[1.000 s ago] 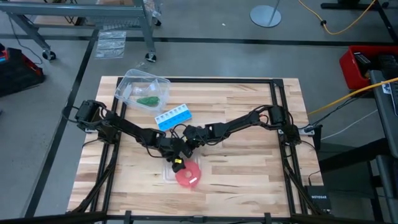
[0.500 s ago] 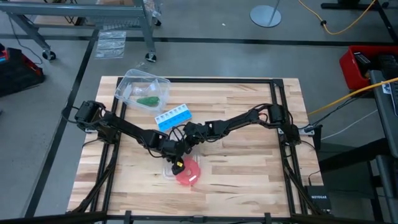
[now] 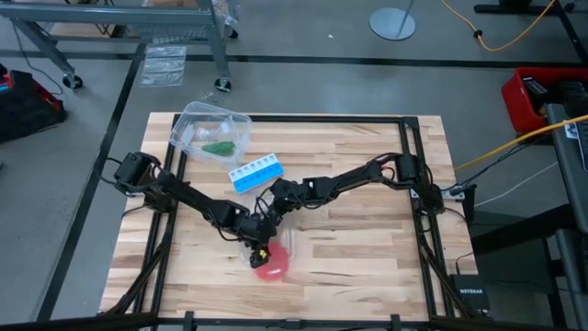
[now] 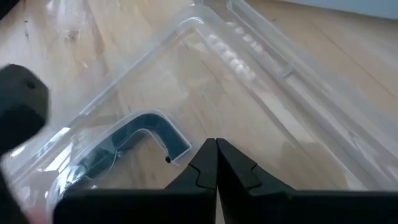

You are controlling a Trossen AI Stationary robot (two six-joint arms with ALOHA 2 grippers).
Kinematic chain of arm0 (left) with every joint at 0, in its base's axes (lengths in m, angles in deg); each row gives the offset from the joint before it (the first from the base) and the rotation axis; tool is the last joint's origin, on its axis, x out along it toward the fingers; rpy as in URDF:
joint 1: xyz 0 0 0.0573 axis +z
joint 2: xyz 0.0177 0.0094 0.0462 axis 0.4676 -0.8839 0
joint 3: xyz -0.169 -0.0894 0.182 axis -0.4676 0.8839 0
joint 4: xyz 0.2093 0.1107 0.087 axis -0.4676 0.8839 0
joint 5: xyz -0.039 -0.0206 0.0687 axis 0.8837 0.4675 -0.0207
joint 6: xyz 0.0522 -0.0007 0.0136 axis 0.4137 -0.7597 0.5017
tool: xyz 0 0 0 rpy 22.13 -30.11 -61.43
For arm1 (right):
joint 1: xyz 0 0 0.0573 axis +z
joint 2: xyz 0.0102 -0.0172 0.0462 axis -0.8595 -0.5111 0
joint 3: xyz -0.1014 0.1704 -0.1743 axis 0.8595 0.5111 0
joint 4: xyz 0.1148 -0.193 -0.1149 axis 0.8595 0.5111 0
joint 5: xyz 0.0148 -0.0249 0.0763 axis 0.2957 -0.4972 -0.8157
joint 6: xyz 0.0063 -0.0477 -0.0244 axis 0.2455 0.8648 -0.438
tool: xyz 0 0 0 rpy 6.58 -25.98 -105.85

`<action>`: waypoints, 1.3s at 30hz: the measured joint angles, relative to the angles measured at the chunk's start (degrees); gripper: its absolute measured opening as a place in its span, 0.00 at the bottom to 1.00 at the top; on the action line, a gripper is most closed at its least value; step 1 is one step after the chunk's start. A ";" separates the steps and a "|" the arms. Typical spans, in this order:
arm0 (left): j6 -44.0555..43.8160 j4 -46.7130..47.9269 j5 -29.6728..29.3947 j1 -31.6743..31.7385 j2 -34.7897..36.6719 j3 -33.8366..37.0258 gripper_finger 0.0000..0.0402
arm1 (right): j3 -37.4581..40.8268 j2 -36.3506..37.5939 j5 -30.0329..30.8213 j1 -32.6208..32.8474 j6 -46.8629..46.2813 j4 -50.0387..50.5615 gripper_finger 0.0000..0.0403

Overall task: Roll bandage
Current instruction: Remove the pill organizer from the lid

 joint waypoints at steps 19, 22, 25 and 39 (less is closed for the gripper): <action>-1.43 1.79 3.10 1.96 0.74 0.26 0.41 | -0.05 0.00 -1.78 -0.31 0.71 -0.03 0.01; -1.65 5.26 3.05 3.35 3.67 0.28 0.41 | -0.12 0.09 -2.70 -0.68 1.85 0.56 0.01; -1.65 10.07 2.79 4.87 6.59 0.28 0.41 | -0.22 0.23 -3.05 -0.70 1.99 2.21 0.01; 5.72 39.27 -2.94 11.60 16.47 0.20 0.41 | -0.27 0.41 -7.85 -0.61 6.54 7.72 0.01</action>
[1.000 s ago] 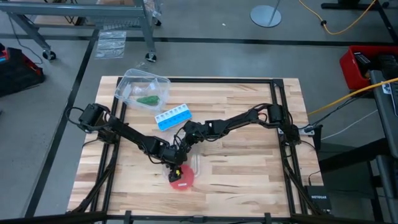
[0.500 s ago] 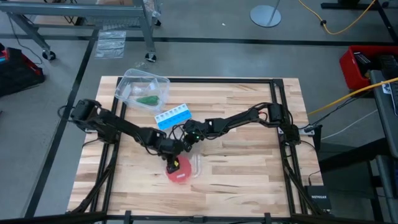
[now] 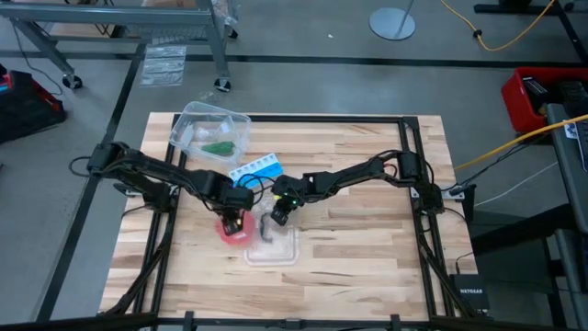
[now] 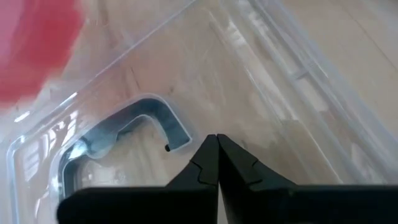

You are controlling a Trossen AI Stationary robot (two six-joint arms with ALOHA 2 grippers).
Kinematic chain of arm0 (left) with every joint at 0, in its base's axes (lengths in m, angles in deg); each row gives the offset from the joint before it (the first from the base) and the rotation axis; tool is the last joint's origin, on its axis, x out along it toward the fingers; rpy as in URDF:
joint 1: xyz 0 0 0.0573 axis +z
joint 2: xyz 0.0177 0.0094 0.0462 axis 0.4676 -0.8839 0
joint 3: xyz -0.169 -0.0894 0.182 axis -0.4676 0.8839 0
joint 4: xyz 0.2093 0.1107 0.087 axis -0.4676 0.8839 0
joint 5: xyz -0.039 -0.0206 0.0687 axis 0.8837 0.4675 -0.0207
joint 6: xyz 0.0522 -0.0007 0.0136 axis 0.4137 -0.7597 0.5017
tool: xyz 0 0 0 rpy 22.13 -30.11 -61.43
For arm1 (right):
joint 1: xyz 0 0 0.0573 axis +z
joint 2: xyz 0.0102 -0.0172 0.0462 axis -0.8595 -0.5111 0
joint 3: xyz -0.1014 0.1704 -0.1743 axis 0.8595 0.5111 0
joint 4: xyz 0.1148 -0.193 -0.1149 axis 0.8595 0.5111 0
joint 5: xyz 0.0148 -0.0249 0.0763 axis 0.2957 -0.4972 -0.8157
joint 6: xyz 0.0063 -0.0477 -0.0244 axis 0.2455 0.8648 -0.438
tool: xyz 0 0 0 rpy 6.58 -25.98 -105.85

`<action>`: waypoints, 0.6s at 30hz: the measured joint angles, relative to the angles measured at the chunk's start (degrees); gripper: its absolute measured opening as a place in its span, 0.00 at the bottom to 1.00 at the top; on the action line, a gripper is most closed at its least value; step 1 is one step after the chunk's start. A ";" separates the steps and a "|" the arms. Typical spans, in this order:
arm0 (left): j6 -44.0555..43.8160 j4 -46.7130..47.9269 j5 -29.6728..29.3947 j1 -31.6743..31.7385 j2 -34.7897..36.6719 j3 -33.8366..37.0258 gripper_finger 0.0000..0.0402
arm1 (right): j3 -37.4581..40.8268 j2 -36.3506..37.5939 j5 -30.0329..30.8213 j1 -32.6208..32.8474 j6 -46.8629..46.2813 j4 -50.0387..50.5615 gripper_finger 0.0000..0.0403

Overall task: Roll bandage
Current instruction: Remove the pill organizer from the lid

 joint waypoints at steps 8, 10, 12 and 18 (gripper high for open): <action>3.68 11.77 -6.60 2.70 1.22 0.39 0.42 | 0.05 -0.02 -0.25 0.02 0.02 0.34 0.01; 4.93 12.24 -6.89 2.81 1.22 1.01 0.42 | 0.07 -0.02 -0.25 0.04 0.02 0.34 0.01; 5.53 12.12 -6.91 2.80 1.22 1.82 0.43 | 0.09 -0.02 -0.26 0.04 0.02 0.34 0.01; 6.22 11.77 -6.94 2.79 1.22 3.57 0.47 | 0.13 -0.02 -0.86 0.04 0.04 0.32 0.01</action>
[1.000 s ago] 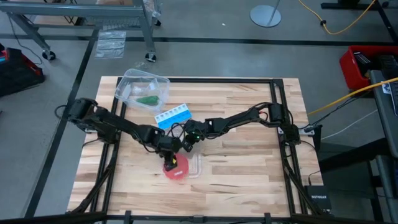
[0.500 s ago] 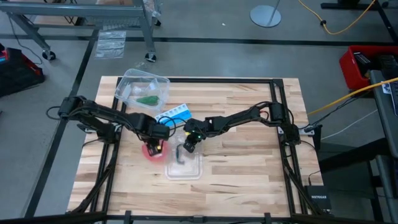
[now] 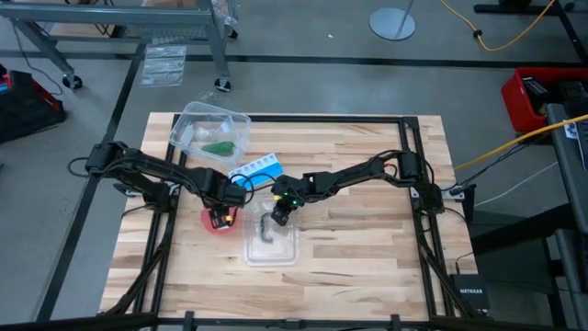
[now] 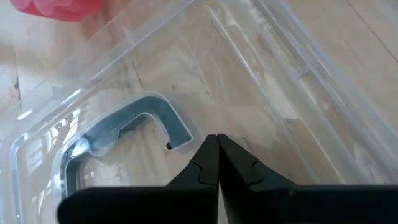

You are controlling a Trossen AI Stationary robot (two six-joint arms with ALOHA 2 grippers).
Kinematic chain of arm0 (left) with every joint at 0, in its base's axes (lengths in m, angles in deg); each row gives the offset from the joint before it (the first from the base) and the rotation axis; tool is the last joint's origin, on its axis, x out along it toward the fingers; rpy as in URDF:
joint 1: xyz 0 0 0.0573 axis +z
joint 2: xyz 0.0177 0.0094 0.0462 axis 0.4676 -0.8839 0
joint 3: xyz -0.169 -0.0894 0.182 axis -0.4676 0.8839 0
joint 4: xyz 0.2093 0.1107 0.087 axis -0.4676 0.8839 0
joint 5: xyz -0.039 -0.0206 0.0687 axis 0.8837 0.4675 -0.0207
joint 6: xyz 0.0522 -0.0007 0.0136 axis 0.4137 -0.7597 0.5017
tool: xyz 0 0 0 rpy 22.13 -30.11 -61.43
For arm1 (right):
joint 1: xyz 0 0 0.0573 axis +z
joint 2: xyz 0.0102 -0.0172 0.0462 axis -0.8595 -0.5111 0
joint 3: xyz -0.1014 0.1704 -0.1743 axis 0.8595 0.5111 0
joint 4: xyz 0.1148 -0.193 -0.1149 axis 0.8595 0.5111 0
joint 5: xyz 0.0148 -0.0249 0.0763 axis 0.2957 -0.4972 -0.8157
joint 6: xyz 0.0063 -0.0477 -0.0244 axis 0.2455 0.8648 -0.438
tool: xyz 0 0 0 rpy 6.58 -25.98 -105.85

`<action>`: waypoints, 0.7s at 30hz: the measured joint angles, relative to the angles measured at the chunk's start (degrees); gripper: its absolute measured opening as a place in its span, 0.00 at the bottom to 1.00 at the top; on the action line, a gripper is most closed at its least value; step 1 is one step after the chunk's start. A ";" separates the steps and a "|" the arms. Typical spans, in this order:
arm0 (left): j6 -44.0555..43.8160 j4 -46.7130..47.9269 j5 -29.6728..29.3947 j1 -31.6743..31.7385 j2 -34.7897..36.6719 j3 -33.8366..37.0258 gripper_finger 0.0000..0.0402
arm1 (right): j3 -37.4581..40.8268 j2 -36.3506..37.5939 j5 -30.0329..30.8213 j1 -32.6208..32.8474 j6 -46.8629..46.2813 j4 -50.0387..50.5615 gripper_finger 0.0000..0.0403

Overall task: Roll bandage
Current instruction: Remove the pill organizer from the lid, then close the transparent container

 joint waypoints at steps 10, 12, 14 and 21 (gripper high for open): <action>-0.02 -1.87 0.02 0.00 -0.02 2.88 0.51 | 0.13 -0.11 -1.37 0.07 0.15 -2.58 0.01; -0.07 -2.15 0.02 0.00 -0.02 3.33 0.53 | 0.11 -0.13 -2.22 0.04 1.11 -2.86 0.01; -0.01 -2.37 0.03 0.00 -0.04 3.62 0.55 | 0.11 -0.13 -2.95 0.02 1.29 -3.02 0.01; 4.95 -2.58 -0.11 0.04 -0.04 3.60 0.58 | 0.09 -0.15 -3.98 0.02 3.39 -3.05 0.01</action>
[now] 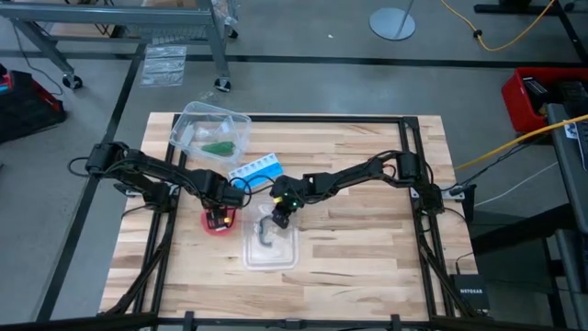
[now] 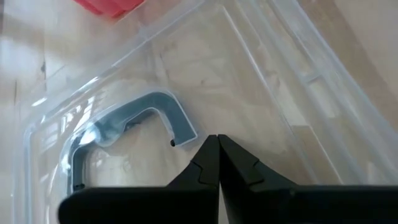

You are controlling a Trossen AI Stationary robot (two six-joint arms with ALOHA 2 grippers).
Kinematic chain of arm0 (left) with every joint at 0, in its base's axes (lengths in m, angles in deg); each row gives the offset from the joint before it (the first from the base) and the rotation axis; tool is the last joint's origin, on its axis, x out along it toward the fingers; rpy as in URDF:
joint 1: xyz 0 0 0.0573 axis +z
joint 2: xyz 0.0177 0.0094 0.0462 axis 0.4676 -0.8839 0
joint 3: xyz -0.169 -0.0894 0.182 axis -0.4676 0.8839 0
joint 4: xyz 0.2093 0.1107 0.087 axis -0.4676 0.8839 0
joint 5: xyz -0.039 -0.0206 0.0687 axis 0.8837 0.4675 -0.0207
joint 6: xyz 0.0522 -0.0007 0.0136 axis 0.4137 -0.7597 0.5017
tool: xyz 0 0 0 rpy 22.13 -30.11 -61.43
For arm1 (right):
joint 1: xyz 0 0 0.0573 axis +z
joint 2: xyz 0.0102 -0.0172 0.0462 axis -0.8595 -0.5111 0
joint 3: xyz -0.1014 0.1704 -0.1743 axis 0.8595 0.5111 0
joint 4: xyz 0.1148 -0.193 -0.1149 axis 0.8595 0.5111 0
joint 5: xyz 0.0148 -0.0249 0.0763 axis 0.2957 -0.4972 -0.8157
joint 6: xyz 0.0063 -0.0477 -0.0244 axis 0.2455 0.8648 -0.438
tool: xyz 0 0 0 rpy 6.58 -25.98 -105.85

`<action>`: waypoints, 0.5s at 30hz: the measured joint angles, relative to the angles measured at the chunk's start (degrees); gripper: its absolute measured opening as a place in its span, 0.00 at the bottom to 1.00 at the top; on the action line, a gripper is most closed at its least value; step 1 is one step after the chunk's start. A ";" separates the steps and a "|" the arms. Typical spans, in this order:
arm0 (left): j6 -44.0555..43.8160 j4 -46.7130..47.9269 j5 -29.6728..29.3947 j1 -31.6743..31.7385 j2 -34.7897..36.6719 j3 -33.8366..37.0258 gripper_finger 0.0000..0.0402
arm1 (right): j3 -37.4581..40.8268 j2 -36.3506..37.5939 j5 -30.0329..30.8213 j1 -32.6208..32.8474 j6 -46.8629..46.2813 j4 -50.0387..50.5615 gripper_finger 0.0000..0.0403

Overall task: Roll bandage
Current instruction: Close the transparent container

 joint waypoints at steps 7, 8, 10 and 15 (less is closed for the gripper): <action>8.14 0.02 -0.02 2.59 0.00 0.00 0.56 | 0.04 -0.09 -2.27 0.00 0.61 -1.76 0.12; 9.34 0.02 -0.04 3.33 0.00 0.00 0.55 | 0.04 -0.09 -2.29 0.02 0.65 -1.95 0.15; 11.86 0.02 -0.02 4.81 0.00 0.00 0.54 | 0.04 -0.09 -1.99 0.06 0.65 -2.11 0.22; 18.32 -0.06 -0.03 7.63 0.00 0.00 0.51 | -0.43 -0.09 0.94 0.15 0.74 -2.88 0.38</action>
